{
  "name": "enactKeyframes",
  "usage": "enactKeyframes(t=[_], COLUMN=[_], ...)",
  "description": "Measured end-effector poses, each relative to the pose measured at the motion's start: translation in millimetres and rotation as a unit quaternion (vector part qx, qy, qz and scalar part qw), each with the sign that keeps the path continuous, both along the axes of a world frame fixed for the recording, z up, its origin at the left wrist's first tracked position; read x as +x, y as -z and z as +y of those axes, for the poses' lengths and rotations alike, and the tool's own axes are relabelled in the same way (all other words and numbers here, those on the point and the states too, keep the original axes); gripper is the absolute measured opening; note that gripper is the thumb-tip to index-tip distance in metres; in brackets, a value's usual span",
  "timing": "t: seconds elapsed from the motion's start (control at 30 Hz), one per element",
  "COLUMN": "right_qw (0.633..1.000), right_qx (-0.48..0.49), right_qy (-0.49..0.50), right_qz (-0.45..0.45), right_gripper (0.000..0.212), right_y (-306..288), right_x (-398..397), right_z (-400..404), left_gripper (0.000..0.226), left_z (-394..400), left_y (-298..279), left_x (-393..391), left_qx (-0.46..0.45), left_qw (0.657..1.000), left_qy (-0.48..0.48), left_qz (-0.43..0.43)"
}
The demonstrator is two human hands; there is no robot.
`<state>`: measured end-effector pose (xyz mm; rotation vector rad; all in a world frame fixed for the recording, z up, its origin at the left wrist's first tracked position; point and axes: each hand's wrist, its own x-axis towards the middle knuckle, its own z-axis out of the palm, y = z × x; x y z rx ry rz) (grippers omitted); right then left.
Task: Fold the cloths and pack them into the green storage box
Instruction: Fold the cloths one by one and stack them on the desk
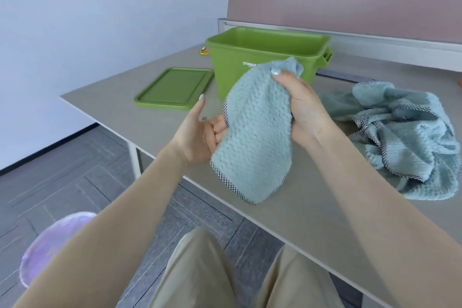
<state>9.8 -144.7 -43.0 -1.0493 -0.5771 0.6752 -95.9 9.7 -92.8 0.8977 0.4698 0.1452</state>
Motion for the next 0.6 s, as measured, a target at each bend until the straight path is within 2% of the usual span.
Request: enactKeyframes(t=[0.1,0.23,0.33,0.47,0.53,0.6], right_qw=[0.998,0.995,0.995,0.995,0.995,0.996], right_qx=[0.032,0.061,0.053,0.031,0.026,0.023], right_qy=[0.019,0.043,0.069,0.093,0.09,0.087], right_qz=[0.046,0.069,0.052,0.033,0.029,0.024], right_gripper=[0.025,0.025,0.013,0.004,0.005,0.005], right_y=[0.1,0.0,1.7,7.9,10.2,10.5], right_x=[-0.7,-1.0,0.9,4.7,4.6,3.3], right_z=[15.5,35.7,45.0,53.2,56.3,59.1], left_gripper=[0.071,0.06,0.068,0.062,0.052,0.03], left_z=[-17.2,-22.2,-9.0,6.1,11.0,14.0], left_y=[14.3,15.3,0.7,-23.4,-27.7,-28.3], left_x=[-17.5,-21.7,-23.1,-32.9,-36.1,-39.1], left_qx=[-0.06,-0.056,-0.025,0.123,0.249,0.325], left_qw=[0.997,0.996,0.994,0.985,0.96,0.931], left_qy=[-0.02,-0.038,-0.081,-0.102,-0.13,-0.167], left_qz=[-0.047,-0.055,-0.063,-0.061,-0.017,0.007])
